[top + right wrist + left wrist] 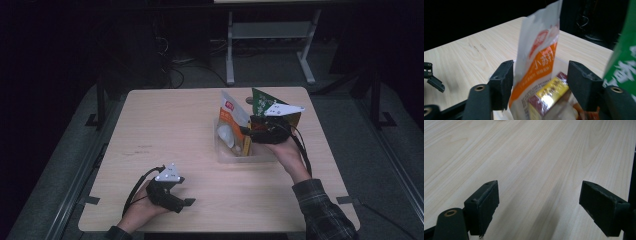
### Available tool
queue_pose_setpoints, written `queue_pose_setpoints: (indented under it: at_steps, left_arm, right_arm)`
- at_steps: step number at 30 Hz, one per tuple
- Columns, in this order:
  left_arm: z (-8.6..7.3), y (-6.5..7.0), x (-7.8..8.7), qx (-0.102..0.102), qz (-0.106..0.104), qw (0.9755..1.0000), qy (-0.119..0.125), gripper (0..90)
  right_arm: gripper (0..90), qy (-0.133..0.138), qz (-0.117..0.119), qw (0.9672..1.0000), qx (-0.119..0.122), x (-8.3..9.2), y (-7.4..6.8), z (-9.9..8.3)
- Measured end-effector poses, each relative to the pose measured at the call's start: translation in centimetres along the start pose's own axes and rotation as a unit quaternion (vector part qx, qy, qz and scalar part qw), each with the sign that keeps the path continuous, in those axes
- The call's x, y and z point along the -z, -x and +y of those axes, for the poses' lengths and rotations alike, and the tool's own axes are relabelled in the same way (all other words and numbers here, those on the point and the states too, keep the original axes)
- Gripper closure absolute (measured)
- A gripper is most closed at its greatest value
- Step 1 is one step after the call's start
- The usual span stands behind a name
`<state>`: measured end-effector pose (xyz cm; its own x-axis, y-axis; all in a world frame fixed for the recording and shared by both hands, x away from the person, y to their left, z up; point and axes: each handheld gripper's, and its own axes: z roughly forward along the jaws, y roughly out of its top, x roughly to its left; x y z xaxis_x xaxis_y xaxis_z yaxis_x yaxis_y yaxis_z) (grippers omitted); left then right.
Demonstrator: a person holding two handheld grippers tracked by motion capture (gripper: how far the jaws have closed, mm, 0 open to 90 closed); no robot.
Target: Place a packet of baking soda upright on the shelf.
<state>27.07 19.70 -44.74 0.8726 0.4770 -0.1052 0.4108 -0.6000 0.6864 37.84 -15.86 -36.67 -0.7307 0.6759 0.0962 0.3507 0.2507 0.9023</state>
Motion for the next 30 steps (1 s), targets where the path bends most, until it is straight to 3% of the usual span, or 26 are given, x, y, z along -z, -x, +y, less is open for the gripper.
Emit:
queue_pose_setpoints:
  at_steps: [4,16,24,30]
  left_arm:
    - [0.1,0.1,0.0,-0.003,-0.006,1.0,0.001,15.6]
    - [0.3,0.3,-0.3,-0.011,-0.012,0.9999,0.003,15.1]
    - [0.3,0.3,-0.4,-0.015,-0.017,0.9997,-0.001,15.1]
    - [0.3,0.5,-0.6,-0.021,-0.025,0.9995,-0.004,15.1]
  right_arm:
    - [33.3,-0.006,-0.007,1.0,0.004,1.2,-0.1,-0.2]
    - [28.5,-0.023,0.018,0.9993,0.024,4.8,-1.6,-2.7]
    - [26.5,-0.042,0.052,0.9974,0.025,5.4,-2.9,-4.9]
    - [25.0,-0.063,0.073,0.9941,0.05,4.7,-4.1,-6.3]
